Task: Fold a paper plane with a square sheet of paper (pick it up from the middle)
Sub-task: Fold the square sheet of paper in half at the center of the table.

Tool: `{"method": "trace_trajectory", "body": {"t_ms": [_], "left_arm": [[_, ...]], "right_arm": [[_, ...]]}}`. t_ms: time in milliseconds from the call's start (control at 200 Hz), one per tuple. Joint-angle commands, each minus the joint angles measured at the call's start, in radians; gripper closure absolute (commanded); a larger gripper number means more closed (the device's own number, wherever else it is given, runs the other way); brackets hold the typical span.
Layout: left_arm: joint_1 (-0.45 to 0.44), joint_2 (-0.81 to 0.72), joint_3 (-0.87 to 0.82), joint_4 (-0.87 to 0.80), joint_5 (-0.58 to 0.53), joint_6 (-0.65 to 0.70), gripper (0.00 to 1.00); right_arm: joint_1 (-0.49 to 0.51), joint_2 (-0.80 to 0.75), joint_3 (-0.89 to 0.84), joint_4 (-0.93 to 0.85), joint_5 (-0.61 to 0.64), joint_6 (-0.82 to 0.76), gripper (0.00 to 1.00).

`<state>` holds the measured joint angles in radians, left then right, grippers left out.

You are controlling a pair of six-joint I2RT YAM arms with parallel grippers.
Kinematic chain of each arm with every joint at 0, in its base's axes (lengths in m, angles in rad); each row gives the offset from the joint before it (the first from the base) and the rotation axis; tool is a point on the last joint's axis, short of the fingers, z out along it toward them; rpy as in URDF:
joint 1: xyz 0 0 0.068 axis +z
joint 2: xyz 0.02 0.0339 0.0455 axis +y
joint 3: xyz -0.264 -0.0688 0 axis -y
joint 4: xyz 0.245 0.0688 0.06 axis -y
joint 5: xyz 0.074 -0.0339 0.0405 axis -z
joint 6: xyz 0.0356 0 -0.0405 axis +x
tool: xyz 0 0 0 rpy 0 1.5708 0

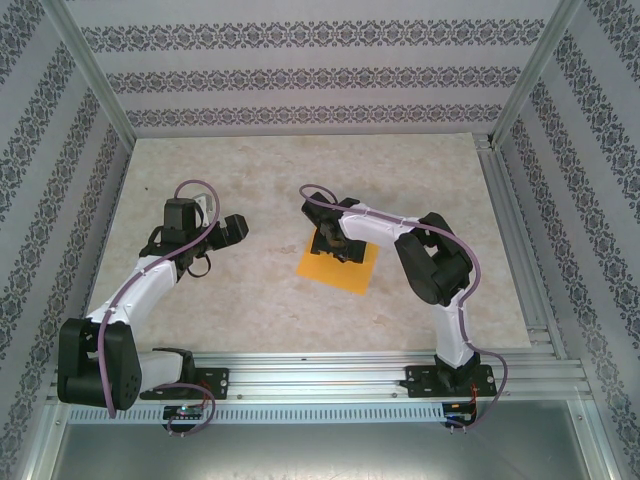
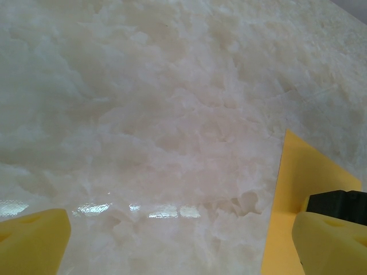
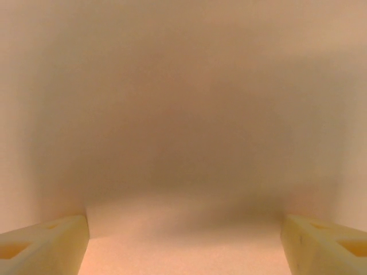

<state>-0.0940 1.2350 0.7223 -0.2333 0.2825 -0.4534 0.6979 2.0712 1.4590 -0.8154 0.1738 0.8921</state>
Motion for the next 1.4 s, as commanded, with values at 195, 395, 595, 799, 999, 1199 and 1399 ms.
{"method": "trace_trajectory", "body": {"t_ms": [195, 395, 595, 799, 999, 1199, 1399], "left_arm": [[-0.010, 0.012, 0.048, 0.003, 0.015, 0.022, 0.00], [-0.011, 0.013, 0.050, -0.001, 0.015, 0.019, 0.00], [-0.013, 0.016, 0.058, -0.008, 0.014, 0.017, 0.00], [-0.019, 0.024, 0.071, -0.016, 0.013, 0.016, 0.00], [-0.025, 0.024, 0.076, -0.020, 0.009, 0.015, 0.00], [-0.033, 0.027, 0.085, -0.021, 0.008, 0.008, 0.00], [-0.044, 0.035, 0.093, -0.026, 0.006, 0.005, 0.00]], "right_arm": [[-0.021, -0.004, -0.047, 0.023, -0.010, -0.048, 0.24], [-0.028, -0.015, -0.071, 0.049, -0.034, -0.061, 0.27], [-0.026, -0.054, -0.063, 0.054, -0.030, -0.116, 0.33], [-0.041, -0.088, -0.069, 0.052, -0.039, -0.141, 0.40], [-0.041, -0.141, -0.087, 0.075, -0.061, -0.167, 0.43], [-0.051, -0.197, -0.125, 0.122, -0.100, -0.171, 0.46], [-0.064, -0.233, -0.163, 0.175, -0.154, -0.160, 0.48]]}}
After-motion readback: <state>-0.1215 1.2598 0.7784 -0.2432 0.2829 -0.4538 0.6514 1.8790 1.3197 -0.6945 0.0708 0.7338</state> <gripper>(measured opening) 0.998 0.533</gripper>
